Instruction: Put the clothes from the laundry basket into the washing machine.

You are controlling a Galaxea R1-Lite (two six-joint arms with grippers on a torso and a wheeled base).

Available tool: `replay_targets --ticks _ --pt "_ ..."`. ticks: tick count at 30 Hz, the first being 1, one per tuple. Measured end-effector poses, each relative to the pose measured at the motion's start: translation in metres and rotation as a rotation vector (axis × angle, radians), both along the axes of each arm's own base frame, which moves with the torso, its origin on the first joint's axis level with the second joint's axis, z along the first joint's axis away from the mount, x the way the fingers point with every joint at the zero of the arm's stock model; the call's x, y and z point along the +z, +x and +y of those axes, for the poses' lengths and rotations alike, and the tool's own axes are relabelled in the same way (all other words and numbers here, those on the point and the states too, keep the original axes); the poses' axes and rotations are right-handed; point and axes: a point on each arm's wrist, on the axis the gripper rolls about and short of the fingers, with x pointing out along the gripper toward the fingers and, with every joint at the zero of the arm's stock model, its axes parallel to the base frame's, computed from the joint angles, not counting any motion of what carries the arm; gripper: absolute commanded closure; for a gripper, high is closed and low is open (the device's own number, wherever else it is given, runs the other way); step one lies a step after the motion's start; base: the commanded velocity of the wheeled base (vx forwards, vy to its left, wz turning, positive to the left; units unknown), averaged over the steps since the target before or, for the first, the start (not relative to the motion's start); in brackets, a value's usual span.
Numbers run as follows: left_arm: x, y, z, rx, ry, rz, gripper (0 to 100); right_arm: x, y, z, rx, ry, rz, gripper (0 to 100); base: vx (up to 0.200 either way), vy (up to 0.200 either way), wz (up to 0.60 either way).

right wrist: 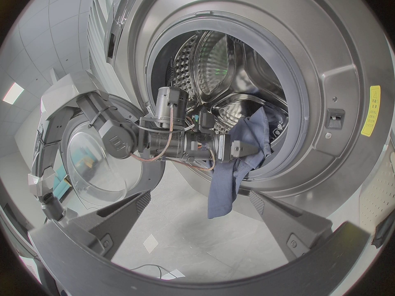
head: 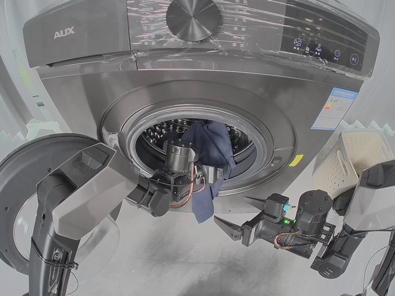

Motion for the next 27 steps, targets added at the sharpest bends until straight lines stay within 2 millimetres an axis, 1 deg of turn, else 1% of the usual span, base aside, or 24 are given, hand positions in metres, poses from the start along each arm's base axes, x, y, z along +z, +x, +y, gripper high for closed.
replay_targets --ticks 2,3,7,12,16,20,23,27 --pt "-0.002 -0.004 -0.001 -0.011 0.012 0.007 0 0.000 0.000 0.000 0.001 0.000 0.000 0 0.000 0.000 0.00" --pt "-0.003 -0.004 -0.002 -0.014 0.015 0.009 100 0.000 -0.001 0.000 0.001 0.000 0.000 0 0.000 0.000 0.00" --pt "-0.008 -0.005 -0.002 -0.015 0.022 0.020 100 0.000 -0.001 0.001 0.004 0.000 0.000 0 0.000 0.000 0.00" --pt "-0.011 0.000 -0.004 -0.011 0.013 0.021 100 0.001 -0.001 0.001 0.004 0.002 -0.001 0 0.000 0.000 0.00" --pt "-0.003 0.007 -0.007 0.003 -0.014 -0.004 100 0.001 -0.001 0.001 0.004 0.002 -0.002 0 0.000 0.000 0.00" --pt "0.016 0.021 -0.009 0.056 -0.077 -0.077 100 0.001 -0.001 0.001 0.005 0.004 -0.003 0 0.000 0.000 0.00" --pt "0.039 0.035 -0.011 0.097 -0.142 -0.164 100 0.002 0.000 0.002 0.005 0.005 -0.005 0 0.000 0.000 0.00" --pt "0.062 0.052 -0.010 0.144 -0.217 -0.265 100 0.002 0.000 0.002 0.005 0.007 -0.006 0 0.000 0.000 0.00"
